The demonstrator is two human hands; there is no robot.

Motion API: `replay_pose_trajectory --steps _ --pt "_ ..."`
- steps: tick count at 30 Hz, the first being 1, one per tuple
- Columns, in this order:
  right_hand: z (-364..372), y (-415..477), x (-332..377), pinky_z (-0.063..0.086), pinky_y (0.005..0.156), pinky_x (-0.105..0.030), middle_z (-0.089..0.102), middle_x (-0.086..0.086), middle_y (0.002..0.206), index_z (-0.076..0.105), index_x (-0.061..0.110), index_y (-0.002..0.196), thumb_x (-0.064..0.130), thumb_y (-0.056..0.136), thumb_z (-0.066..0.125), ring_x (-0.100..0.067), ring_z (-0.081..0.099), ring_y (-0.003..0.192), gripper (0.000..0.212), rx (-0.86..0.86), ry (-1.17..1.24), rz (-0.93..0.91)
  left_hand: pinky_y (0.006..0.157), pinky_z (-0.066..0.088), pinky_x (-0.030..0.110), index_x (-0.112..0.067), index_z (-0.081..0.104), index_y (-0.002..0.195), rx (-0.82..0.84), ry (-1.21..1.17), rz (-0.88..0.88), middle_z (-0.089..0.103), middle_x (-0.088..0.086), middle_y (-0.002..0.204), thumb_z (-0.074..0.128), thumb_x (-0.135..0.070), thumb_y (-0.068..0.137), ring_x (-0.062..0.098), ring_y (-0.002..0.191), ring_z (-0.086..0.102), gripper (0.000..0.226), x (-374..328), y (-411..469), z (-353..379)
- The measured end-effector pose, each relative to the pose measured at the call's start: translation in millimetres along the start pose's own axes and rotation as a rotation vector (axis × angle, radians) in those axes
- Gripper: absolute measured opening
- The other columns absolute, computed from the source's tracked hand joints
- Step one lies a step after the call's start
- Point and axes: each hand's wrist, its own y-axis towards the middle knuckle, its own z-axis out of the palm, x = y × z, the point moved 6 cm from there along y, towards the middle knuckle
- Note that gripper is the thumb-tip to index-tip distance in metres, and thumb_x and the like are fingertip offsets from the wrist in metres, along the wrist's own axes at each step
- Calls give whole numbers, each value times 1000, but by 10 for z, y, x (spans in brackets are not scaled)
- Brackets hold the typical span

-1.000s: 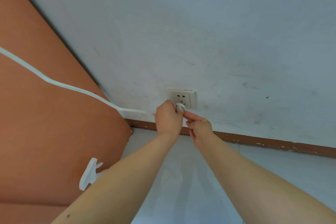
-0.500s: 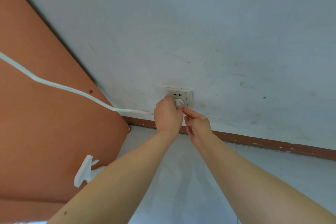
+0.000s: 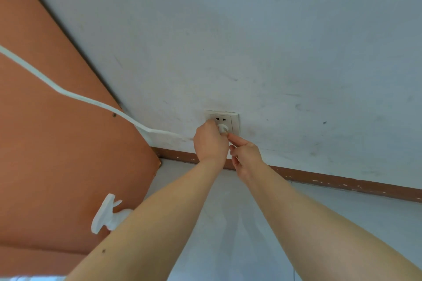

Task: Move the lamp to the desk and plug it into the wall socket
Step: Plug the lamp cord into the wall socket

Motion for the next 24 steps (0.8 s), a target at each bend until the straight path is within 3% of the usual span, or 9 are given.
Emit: replay_pose_trajectory --steps 2,4,6,8,10,13,17,24 --pt "-3 -39 54 33 62 -20 58 -1 136 61 14 124 -19 80 29 -19 59 90 64 21 -95 -7 50 30 28 -6 51 65 30 -13 9 64 19 73 56 -16 85 33 67 57 23 -18 -5 -47" --pt "-26 -51 99 36 69 -21 61 -3 131 61 13 124 -17 81 32 -23 57 102 60 6 -157 -11 46 25 27 -11 41 57 62 5 31 55 15 63 56 -15 85 29 61 48 33 -50 -12 -96" --pt "-51 -73 132 39 75 -21 66 -5 113 64 12 118 -12 83 39 -15 55 89 49 -49 -162 -10 51 32 28 -9 45 62 100 53 69 59 16 68 56 -14 86 29 64 50 27 -86 -28 -148" --pt "-54 -110 155 39 64 -18 65 -1 88 67 10 111 -4 85 48 -11 52 71 36 -79 -152 -16 57 36 30 -9 49 67 114 92 107 61 17 73 52 -10 87 27 65 49 19 -120 -60 -209" --pt "-41 -140 185 37 57 -17 62 1 79 68 9 106 -1 85 50 -10 50 66 29 -90 -155 -42 58 35 29 -9 50 69 122 123 144 56 13 70 48 -5 84 25 65 48 16 -139 -86 -270" --pt "22 -188 276 35 52 -15 62 2 77 69 10 102 6 87 50 -9 51 65 24 -113 -174 -130 56 36 31 -8 54 72 109 156 200 59 10 72 48 -3 85 24 67 51 15 -123 -99 -373" --pt "140 -251 409 36 56 -18 61 5 73 70 13 97 17 88 55 -9 50 63 18 -130 -181 -242 66 52 39 -6 62 78 38 40 268 69 11 76 54 -8 89 25 72 62 13 -95 -99 -536" --pt "339 -356 636 38 57 -18 61 5 71 68 22 83 19 90 52 -7 51 62 18 -125 -151 -358 65 54 38 -7 64 78 -55 -38 347 68 7 72 59 -11 88 20 68 62 11 -135 3 -748"
